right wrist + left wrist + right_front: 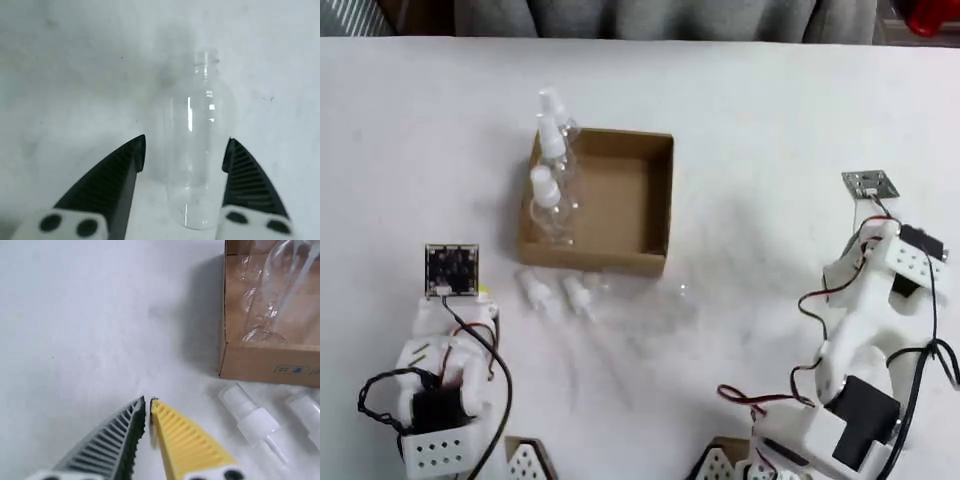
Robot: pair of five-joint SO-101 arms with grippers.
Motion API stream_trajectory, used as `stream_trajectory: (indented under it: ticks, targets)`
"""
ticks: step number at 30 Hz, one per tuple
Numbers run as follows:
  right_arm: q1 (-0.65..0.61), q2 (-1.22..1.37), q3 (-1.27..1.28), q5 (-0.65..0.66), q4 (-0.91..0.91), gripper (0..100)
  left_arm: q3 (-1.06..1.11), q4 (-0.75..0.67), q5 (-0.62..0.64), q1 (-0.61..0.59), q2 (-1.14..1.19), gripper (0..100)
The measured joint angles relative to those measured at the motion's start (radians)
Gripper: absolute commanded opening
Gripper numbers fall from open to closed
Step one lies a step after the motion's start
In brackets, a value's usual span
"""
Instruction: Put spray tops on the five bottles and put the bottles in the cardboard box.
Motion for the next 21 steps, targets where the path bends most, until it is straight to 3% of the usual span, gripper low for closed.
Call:
stream_trajectory:
  ticks: [7,21]
  targets:
    - [0.008,0.0,-0.044,0.046,0.018,23.2,0.0,0.0,0.0,0.0,0.0,2]
    - [0.009,0.132,-0.049,0.078,-0.043,23.1,0.0,0.0,0.0,0.0,0.0,2]
